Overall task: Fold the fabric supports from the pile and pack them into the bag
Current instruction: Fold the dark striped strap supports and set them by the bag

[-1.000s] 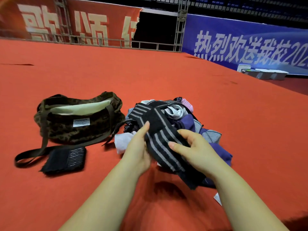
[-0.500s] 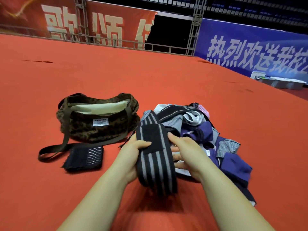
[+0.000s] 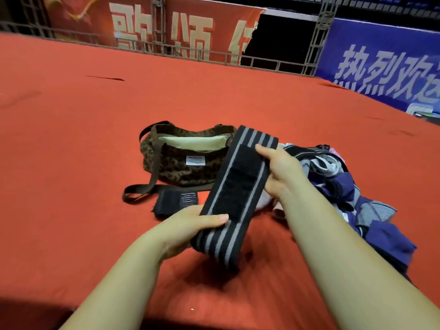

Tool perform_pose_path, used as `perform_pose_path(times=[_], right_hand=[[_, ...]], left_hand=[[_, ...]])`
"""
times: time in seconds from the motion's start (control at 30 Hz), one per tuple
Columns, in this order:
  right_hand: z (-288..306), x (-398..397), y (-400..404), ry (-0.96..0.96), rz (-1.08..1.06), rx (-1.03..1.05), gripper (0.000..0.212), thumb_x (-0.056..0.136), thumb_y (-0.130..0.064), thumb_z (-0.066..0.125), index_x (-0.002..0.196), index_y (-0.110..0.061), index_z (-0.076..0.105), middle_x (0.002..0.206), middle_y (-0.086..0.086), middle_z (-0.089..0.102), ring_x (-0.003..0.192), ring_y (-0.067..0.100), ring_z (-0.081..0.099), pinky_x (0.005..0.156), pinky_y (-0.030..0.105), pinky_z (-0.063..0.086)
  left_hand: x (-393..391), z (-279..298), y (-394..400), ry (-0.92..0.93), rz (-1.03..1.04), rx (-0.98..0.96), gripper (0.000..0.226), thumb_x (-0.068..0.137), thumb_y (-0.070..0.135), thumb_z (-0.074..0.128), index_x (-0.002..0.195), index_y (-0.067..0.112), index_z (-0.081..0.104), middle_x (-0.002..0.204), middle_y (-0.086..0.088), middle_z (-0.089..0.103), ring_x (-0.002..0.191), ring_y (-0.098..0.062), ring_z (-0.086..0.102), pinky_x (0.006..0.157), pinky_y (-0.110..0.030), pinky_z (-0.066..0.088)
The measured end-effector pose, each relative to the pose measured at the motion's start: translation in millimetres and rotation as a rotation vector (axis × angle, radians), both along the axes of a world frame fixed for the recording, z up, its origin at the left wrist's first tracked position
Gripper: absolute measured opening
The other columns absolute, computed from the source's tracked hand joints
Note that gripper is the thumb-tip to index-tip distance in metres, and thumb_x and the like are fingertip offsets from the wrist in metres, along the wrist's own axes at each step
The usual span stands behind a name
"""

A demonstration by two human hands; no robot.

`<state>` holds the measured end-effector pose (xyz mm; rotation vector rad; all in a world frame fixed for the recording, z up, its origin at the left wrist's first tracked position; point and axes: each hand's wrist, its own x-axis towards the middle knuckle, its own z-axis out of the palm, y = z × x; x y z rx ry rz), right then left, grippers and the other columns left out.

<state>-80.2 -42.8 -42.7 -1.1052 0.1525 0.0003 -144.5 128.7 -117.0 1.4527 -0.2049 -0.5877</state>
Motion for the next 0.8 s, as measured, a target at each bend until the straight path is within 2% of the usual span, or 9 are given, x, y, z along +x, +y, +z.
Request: perform_pose_path(times=[0.07, 0.13, 0.3, 0.43, 0.5, 0.57, 0.6, 0.7, 0.8], right_hand=[[13, -1, 0, -0.060, -0.050, 0.031, 0.015, 0.095, -0.003, 0.048, 0.096, -0.014, 0.058, 0.099, 0.015, 0.067, 0.084, 0.027, 0.067, 0.071, 0.043, 0.057], [29, -6, -4, -0.110, -0.130, 0.053, 0.015, 0.094, -0.003, 0.049, 0.093, -0.015, 0.057, 0.095, 0.013, 0.068, 0.079, 0.026, 0.068, 0.068, 0.044, 0.057], [51, -26, -23, -0.275, -0.334, 0.053, 0.019, 0.090, 0.005, 0.050, 0.087, -0.013, 0.056, 0.088, 0.008, 0.065, 0.077, 0.020, 0.066, 0.072, 0.036, 0.058], [39, -59, -34, -0.376, -0.409, -0.056, 0.022, 0.087, 0.007, 0.052, 0.088, -0.015, 0.058, 0.091, 0.006, 0.064, 0.086, 0.019, 0.064, 0.083, 0.036, 0.056], [16, -75, -39, -0.361, -0.469, -0.134, 0.023, 0.086, 0.006, 0.054, 0.087, -0.016, 0.057, 0.090, 0.004, 0.064, 0.086, 0.018, 0.063, 0.085, 0.036, 0.055], [-20, -90, -41, -0.277, -0.498, -0.168, 0.025, 0.085, 0.008, 0.054, 0.086, -0.017, 0.057, 0.088, 0.003, 0.064, 0.086, 0.020, 0.063, 0.083, 0.038, 0.054], [-40, -97, -41, -0.195, -0.478, -0.169, 0.026, 0.085, 0.009, 0.053, 0.086, -0.016, 0.056, 0.088, 0.005, 0.064, 0.086, 0.022, 0.062, 0.078, 0.037, 0.055], [-94, -119, -34, 0.196, -0.302, -0.178, 0.017, 0.089, 0.007, 0.050, 0.096, -0.008, 0.051, 0.098, 0.013, 0.061, 0.079, 0.021, 0.062, 0.061, 0.031, 0.054], [-125, -142, -22, 0.361, -0.141, -0.135, 0.009, 0.092, 0.002, 0.048, 0.095, -0.006, 0.047, 0.108, 0.016, 0.058, 0.082, 0.022, 0.063, 0.068, 0.034, 0.050]], left_hand=[[-8, -4, 9, -0.048, -0.089, 0.122, 0.028, 0.064, 0.023, 0.076, 0.091, 0.017, 0.070, 0.089, -0.001, 0.073, 0.081, -0.014, 0.069, 0.072, -0.024, 0.052], [-12, -12, 16, -0.072, -0.104, 0.129, 0.022, 0.062, 0.020, 0.077, 0.083, 0.017, 0.073, 0.088, -0.002, 0.074, 0.081, -0.012, 0.069, 0.071, -0.021, 0.051], [-13, -10, 32, -0.012, 0.143, -0.026, 0.021, 0.066, 0.019, 0.070, 0.084, 0.010, 0.069, 0.081, -0.010, 0.072, 0.066, -0.015, 0.067, 0.063, -0.022, 0.053], [-17, -4, 44, -0.015, 0.173, 0.087, 0.033, 0.061, 0.022, 0.082, 0.086, 0.008, 0.065, 0.083, -0.010, 0.071, 0.068, -0.016, 0.066, 0.067, -0.025, 0.052], [-23, -7, 49, 0.026, 0.189, 0.155, 0.028, 0.065, 0.021, 0.081, 0.084, 0.008, 0.065, 0.081, -0.010, 0.071, 0.066, -0.017, 0.065, 0.067, -0.025, 0.052], [-30, -14, 53, 0.087, 0.200, 0.169, 0.013, 0.076, 0.015, 0.074, 0.084, 0.006, 0.067, 0.078, -0.011, 0.071, 0.061, -0.017, 0.065, 0.063, -0.023, 0.054], [-34, -19, 55, 0.119, 0.212, 0.166, 0.015, 0.077, 0.014, 0.071, 0.088, 0.004, 0.069, 0.081, -0.013, 0.072, 0.063, -0.018, 0.066, 0.066, -0.025, 0.054], [-47, -33, 57, 0.181, 0.304, 0.180, 0.016, 0.081, 0.008, 0.068, 0.097, 0.006, 0.069, 0.083, -0.011, 0.073, 0.069, -0.019, 0.067, 0.073, -0.028, 0.053], [-57, -38, 60, 0.215, 0.389, 0.157, 0.017, 0.086, 0.003, 0.061, 0.098, 0.014, 0.066, 0.085, -0.010, 0.071, 0.073, -0.020, 0.065, 0.070, -0.028, 0.051]])
